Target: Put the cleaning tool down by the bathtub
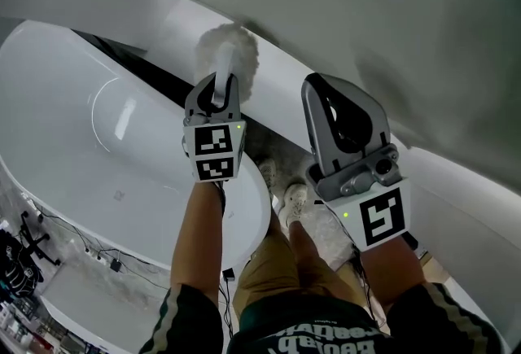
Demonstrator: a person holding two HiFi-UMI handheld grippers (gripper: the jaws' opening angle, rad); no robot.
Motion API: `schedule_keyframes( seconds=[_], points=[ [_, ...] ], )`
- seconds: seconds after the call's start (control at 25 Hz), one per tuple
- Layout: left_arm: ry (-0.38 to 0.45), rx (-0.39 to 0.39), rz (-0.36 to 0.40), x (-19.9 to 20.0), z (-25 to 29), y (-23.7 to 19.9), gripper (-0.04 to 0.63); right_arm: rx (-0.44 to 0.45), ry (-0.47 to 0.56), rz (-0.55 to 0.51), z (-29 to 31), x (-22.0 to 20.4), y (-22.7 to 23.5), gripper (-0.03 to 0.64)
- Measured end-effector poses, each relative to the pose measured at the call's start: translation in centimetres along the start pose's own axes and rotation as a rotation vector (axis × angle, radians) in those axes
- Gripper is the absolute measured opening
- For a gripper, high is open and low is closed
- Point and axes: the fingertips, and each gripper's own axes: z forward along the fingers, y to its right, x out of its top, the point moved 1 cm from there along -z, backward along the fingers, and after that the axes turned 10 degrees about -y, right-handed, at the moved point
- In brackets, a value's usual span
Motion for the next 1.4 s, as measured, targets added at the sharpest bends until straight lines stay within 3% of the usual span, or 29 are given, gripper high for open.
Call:
schedule_keyframes(
  seconds=[0.52, 0.8, 1.4],
  points=[
    [-0.201, 0.0, -0.066, -4.2, 7.5, -2.1, 0.091, 0.017, -0.04, -0.006, 2.4, -2.2, 0.2, 0.015],
    [-0.249, -0.013, -0.108, -5.1, 10.3, -3.2, 0.092, 0.031, -0.067, 0.004, 3.9, -3.7, 0.3, 0.015],
    [-0.405, -0.027, -0.059, -8.5, 15.4, -3.1, 0.092, 0.017, -0.104, 0.026, 3.8, -5.6, 0.8, 0.015]
  ],
)
